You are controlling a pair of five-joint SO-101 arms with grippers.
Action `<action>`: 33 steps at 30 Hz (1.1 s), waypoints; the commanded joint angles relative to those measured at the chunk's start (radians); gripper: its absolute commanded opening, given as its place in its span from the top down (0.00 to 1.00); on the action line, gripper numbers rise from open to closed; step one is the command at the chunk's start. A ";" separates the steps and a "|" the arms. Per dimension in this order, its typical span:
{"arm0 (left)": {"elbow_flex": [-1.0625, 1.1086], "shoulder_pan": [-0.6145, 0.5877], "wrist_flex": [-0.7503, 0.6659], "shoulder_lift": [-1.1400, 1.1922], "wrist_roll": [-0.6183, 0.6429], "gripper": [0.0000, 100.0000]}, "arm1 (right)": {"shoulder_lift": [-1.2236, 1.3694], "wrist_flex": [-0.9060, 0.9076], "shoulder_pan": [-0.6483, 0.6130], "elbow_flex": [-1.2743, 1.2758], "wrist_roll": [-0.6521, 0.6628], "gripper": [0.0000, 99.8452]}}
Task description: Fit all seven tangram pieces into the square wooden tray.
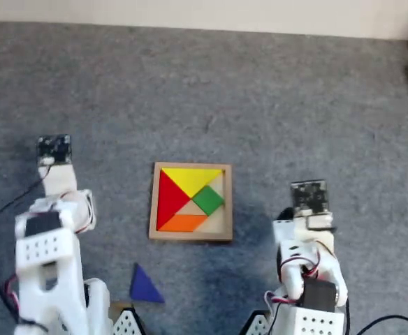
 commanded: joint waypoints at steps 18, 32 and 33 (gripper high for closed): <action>0.344 -0.182 -0.046 -0.522 -0.002 0.84 | 0.490 0.193 -0.605 -0.476 -0.104 0.94; 0.437 -0.240 0.173 -0.809 -0.002 0.84 | 0.656 -0.005 -0.908 -0.564 -0.232 0.94; 0.437 -0.240 0.198 -0.819 -0.002 0.84 | 0.657 -0.022 -0.923 -0.564 -0.232 0.94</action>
